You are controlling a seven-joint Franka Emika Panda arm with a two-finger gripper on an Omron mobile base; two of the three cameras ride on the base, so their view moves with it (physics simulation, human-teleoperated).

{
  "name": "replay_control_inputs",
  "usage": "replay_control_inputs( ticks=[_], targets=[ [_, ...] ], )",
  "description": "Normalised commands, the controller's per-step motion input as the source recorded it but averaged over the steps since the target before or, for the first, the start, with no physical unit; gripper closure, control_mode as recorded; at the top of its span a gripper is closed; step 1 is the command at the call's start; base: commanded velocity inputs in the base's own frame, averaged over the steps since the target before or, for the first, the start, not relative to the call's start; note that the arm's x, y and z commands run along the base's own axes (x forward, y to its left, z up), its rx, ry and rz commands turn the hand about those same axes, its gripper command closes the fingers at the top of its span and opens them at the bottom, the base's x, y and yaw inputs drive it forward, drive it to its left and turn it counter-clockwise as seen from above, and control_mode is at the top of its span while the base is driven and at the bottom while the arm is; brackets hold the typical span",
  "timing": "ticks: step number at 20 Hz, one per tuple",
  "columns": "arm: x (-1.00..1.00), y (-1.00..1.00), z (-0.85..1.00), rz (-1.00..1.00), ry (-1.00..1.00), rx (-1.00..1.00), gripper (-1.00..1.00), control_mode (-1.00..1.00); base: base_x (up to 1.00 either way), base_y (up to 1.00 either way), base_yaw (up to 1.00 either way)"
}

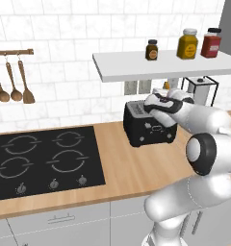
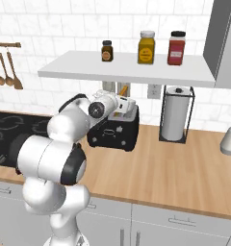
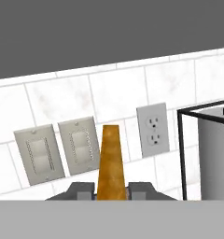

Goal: Start the toaster. Once the lever pops up, take the bread to the plate on the dining counter.

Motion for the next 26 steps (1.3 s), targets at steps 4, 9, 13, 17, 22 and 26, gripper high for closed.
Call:
replay_control_inputs(
  ticks=[4,9,13,17,22,26],
  targets=[
    [-0.70,0.00,0.96,-0.04,0.02,0.01,1.00,-1.00,0.00,0.00,0.00],
    [-0.83,0.00,1.00,-0.02,0.13,0.03,1.00,-1.00,0.00,0.00,0.00],
    [-0.91,0.03,0.88,-0.02,0.28,0.04,1.00,-1.00,0.00,0.00,0.00],
    [-1.00,0.09,0.58,-0.02,0.30,0.02,1.00,-1.00,0.00,0.00,0.00],
    [-1.00,0.22,0.29,-0.01,0.23,0.00,1.00,-1.00,0.00,0.00,0.00],
    [-1.00,0.23,0.06,0.00,0.21,0.00,1.00,-1.00,0.00,0.00,0.00]
  ],
)
